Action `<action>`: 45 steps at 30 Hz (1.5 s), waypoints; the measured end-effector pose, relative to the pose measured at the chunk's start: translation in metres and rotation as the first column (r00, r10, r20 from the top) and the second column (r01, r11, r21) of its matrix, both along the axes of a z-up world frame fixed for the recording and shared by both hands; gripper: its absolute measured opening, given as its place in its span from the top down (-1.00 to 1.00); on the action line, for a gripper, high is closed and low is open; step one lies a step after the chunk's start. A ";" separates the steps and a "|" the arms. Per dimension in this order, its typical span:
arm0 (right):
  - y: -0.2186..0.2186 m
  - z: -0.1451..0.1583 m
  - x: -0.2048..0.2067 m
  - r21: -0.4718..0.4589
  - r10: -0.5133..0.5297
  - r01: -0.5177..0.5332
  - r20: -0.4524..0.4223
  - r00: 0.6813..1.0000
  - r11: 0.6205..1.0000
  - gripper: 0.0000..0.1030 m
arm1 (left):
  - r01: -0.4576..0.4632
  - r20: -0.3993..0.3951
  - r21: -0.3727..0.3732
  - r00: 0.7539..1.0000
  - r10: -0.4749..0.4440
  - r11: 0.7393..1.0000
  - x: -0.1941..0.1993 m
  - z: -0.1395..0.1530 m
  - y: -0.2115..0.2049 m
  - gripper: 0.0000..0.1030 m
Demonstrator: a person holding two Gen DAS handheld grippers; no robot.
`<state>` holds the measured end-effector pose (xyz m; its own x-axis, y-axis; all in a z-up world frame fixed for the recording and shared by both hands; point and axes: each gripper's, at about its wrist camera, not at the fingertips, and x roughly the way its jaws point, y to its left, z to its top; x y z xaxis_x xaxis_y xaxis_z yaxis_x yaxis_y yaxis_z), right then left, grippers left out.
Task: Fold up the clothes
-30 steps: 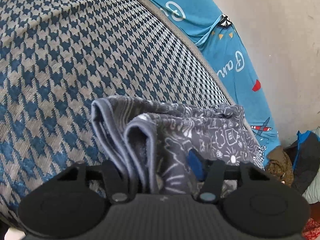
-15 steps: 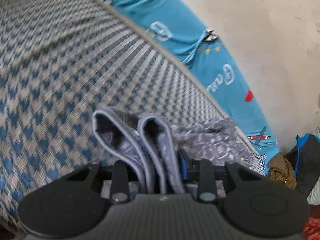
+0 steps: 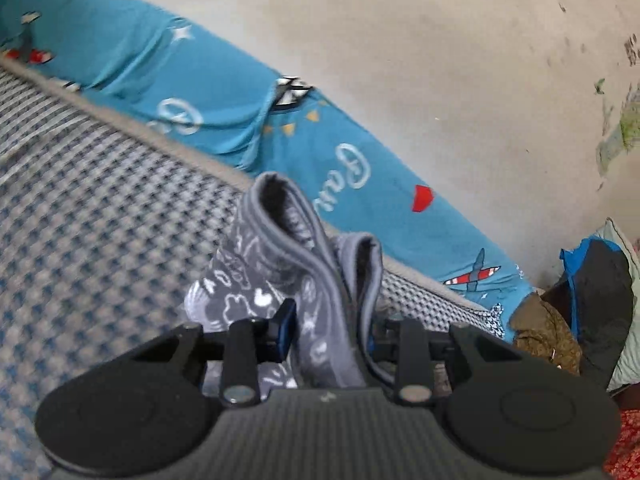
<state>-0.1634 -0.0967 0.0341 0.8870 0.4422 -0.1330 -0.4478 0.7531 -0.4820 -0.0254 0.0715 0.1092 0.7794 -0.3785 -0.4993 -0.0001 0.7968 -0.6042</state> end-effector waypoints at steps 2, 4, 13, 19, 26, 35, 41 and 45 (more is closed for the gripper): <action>-0.014 0.010 0.014 0.031 -0.041 0.041 0.013 0.999 0.999 0.67 | 0.019 0.009 0.003 1.000 -0.019 1.000 0.015 0.009 -0.018 0.44; -0.028 0.019 0.027 0.061 -0.083 0.081 0.024 0.996 0.995 0.67 | 0.046 0.022 0.015 0.999 -0.046 0.999 0.031 0.019 -0.041 0.44; -0.097 0.035 0.090 0.158 -0.256 0.261 -0.051 0.965 0.952 0.67 | 0.168 0.019 0.078 0.985 -0.170 0.983 0.099 0.016 -0.148 0.42; -0.125 0.022 0.123 0.128 -0.341 0.361 -0.155 0.927 0.924 0.67 | 0.215 -0.018 0.109 0.977 -0.214 0.971 0.142 -0.008 -0.189 0.37; -0.137 -0.002 0.159 0.066 -0.393 0.419 -0.243 0.887 0.906 0.54 | 0.203 -0.062 0.093 0.978 -0.198 0.975 0.158 -0.043 -0.196 0.05; -0.143 -0.032 0.190 -0.109 -0.611 0.607 -0.272 0.743 0.787 0.09 | 0.272 0.014 0.039 0.962 -0.273 0.962 0.145 -0.018 -0.170 -0.55; -0.166 -0.016 0.178 -0.003 -0.612 0.643 -0.312 0.727 0.766 0.05 | 0.231 0.050 0.070 0.971 -0.235 0.970 0.115 -0.008 -0.124 -0.65; -0.172 0.005 0.172 0.116 -0.531 0.592 -0.328 0.781 0.798 0.05 | 0.201 0.024 0.143 0.978 -0.206 0.969 0.099 -0.013 -0.094 -0.74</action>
<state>0.0084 -0.2687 0.0393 0.9277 -0.0805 -0.3645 -0.0006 0.9762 -0.2170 0.0737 -0.0222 0.0963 0.7126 -0.4599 -0.5298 0.1915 0.8540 -0.4838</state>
